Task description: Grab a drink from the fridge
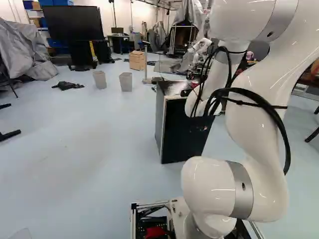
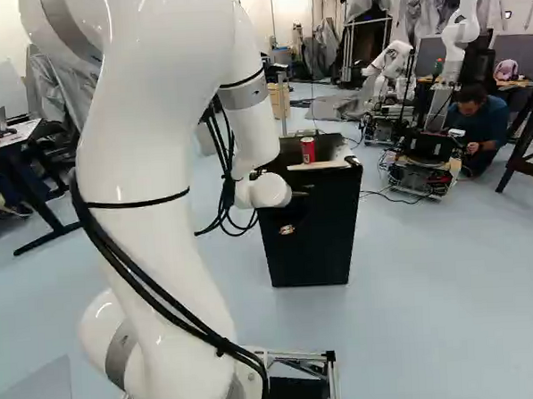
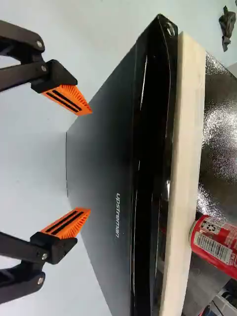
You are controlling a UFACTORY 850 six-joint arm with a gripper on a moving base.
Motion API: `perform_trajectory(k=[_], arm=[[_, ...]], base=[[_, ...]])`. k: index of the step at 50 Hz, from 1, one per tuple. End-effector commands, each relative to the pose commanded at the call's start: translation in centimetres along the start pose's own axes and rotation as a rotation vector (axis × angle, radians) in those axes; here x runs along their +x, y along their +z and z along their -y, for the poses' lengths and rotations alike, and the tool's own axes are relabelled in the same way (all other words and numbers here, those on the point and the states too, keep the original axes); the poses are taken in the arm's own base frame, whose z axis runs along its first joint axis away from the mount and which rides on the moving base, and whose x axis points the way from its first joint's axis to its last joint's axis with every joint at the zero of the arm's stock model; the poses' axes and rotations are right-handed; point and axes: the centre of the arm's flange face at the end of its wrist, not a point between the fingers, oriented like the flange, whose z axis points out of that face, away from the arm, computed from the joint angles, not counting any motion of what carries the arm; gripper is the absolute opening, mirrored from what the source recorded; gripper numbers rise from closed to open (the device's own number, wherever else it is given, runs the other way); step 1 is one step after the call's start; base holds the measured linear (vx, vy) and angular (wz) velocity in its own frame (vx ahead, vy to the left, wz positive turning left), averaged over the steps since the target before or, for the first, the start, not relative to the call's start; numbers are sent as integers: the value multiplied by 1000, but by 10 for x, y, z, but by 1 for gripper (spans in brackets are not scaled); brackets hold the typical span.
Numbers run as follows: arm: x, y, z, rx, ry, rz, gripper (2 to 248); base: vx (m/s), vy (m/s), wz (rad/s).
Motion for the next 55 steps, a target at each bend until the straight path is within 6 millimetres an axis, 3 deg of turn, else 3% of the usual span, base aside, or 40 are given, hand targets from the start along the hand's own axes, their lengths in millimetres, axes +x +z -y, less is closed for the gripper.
perform_trajectory(k=[55], arm=[[15,21,-2,6,-12,-16,247]], base=[[0,0,0]])
